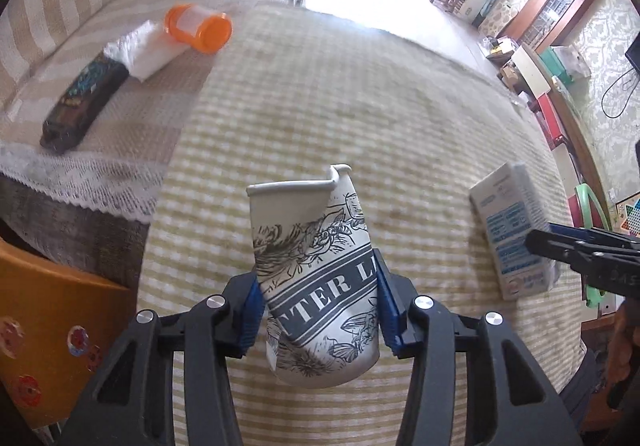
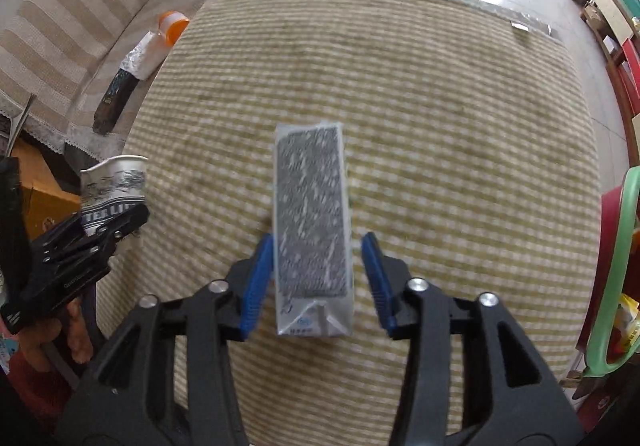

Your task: Collect trash

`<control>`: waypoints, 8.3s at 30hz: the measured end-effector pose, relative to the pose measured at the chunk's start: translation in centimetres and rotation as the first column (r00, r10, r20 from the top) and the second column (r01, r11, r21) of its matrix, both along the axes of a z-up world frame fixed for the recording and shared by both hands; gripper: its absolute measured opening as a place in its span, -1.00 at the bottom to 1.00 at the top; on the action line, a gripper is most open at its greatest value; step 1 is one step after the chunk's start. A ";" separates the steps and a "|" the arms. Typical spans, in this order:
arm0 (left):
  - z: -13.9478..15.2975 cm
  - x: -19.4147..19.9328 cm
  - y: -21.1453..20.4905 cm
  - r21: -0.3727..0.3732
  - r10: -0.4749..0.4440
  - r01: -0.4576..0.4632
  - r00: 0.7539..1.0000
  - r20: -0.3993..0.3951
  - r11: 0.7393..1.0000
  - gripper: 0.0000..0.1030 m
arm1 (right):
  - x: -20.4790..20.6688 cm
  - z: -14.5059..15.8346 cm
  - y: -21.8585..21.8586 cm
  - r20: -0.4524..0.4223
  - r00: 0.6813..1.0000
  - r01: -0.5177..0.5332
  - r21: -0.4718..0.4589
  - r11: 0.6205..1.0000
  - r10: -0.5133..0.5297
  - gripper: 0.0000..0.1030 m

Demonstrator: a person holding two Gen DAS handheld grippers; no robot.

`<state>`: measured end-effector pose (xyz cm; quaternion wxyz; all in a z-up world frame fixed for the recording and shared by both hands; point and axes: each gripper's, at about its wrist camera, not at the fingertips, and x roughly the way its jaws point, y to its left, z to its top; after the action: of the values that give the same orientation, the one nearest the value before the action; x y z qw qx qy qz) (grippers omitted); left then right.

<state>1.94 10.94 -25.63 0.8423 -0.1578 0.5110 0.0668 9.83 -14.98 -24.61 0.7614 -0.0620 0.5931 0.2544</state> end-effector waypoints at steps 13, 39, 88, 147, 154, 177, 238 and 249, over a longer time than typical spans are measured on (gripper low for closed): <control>7.4 1.9 -4.1 0.117 -0.069 0.050 0.985 0.159 0.992 -0.12 | -1.1 1.8 -1.5 0.125 0.990 0.060 0.082 0.995 -0.070 -0.28; 19.7 2.1 -11.9 0.159 -0.166 0.109 0.898 0.409 0.981 -0.12 | -6.0 17.5 -10.5 0.492 0.816 0.146 0.333 0.932 -0.304 -0.28; 19.6 4.8 -20.9 0.175 -0.331 0.284 0.858 0.392 0.943 -0.12 | -7.4 17.5 -18.4 0.471 0.727 0.343 0.382 0.858 -0.500 -0.27; 12.2 9.9 -36.9 0.073 -0.617 0.619 0.750 0.238 0.782 -0.11 | -3.8 8.1 -35.5 0.325 0.547 0.680 0.366 0.635 -0.772 0.21; 11.2 11.2 -39.3 0.005 -0.639 0.651 0.743 0.202 0.759 -0.11 | -9.4 7.7 -35.9 0.313 0.474 0.741 0.363 0.565 -0.823 0.51; 14.8 11.7 -44.0 0.155 -0.725 0.712 0.642 0.250 0.685 0.75 | -13.7 6.8 -36.3 0.387 0.457 0.809 0.194 0.555 -0.801 0.71; 28.4 -0.9 -21.2 0.207 -0.247 0.151 0.759 0.602 0.967 0.85 | -14.1 21.3 -18.2 0.772 0.283 0.606 0.315 0.730 -0.568 0.91; 28.0 -0.8 -21.4 0.203 -0.250 0.158 0.768 0.590 0.966 0.85 | -14.0 21.2 -18.4 0.768 0.295 0.607 0.309 0.732 -0.569 0.91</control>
<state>1.14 -10.50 2.37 0.9732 -0.0542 0.2194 -0.0437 -4.21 -33.34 -3.37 0.9816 0.0323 0.1489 -0.1148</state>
